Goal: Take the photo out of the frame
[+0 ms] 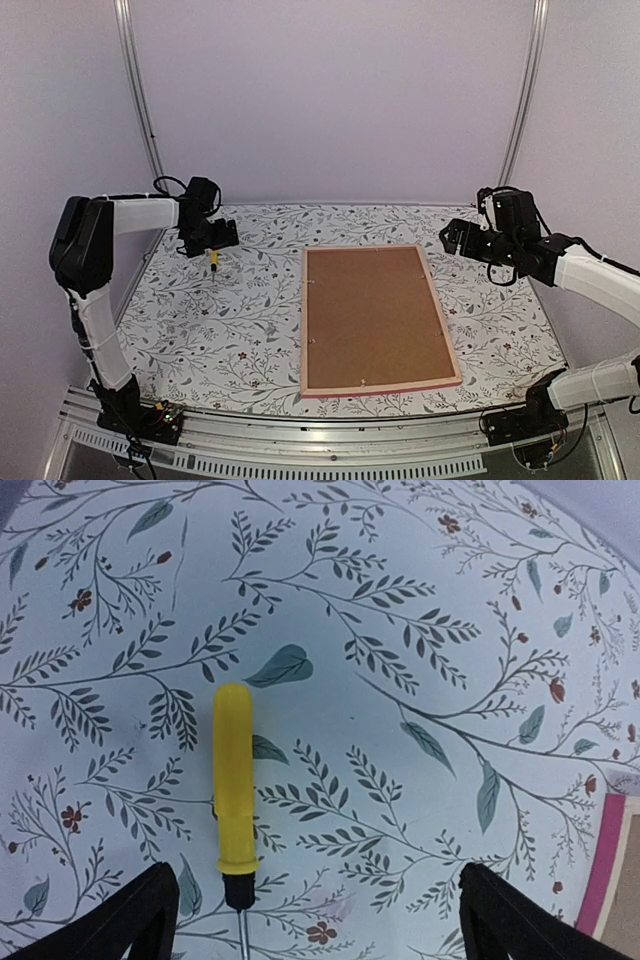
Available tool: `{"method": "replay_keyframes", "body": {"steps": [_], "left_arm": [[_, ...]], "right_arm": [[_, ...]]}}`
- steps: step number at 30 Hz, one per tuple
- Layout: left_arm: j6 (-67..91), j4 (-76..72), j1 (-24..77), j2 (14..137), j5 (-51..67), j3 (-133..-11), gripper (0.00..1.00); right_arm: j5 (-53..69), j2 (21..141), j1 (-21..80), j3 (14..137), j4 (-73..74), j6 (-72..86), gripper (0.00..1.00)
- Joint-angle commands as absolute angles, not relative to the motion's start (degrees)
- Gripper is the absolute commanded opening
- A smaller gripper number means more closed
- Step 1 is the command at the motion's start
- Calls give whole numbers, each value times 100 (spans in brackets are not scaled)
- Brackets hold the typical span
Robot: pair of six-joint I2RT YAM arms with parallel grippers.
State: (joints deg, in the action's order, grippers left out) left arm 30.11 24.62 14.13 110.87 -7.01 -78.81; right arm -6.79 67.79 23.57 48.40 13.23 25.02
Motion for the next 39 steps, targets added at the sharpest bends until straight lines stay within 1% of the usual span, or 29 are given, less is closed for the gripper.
{"method": "replay_keyframes", "body": {"steps": [1,6,10,12,16,18,20,23,26,29,30,36,39], "left_arm": [[2737,2926,1232,11600,-943,-8224,99],[2615,3045,1105,12104,-874,-8594,99],[2540,3146,1036,12393,-805,-8753,90],[2498,3170,1033,12454,-805,-8769,81],[2471,3230,1030,12483,-822,-8744,59],[2470,3254,1033,12457,-848,-8707,45],[2483,3309,1042,12439,-898,-8673,36],[2487,3324,1058,12390,-973,-8579,27],[2458,3322,1097,12341,-1023,-8526,12],[2394,3297,1190,12216,-1096,-8533,1],[2358,3273,1228,12151,-1098,-8543,0],[2035,2964,1586,11659,-880,-8574,0],[1946,2852,1824,11401,-799,-8595,0]], "right_arm": [[-659,6565,2387,5011,1478,2297,99],[-608,6493,2383,4960,1460,2284,99],[-598,6492,2387,4927,1465,2297,99],[-576,6485,2385,4910,1456,2323,99],[-514,6503,2387,4887,1413,2367,99],[-472,6532,2389,4910,1389,2381,99],[-439,6568,2382,4934,1388,2386,99],[-416,6596,2385,4965,1382,2391,99],[-374,6622,2381,4995,1371,2390,99],[-310,6644,2388,5023,1373,2374,99],[-279,6644,2385,5031,1371,2369,99],[-63,6628,2383,5045,1339,2334,99],[260,6603,2386,5049,1272,2306,99]]}}
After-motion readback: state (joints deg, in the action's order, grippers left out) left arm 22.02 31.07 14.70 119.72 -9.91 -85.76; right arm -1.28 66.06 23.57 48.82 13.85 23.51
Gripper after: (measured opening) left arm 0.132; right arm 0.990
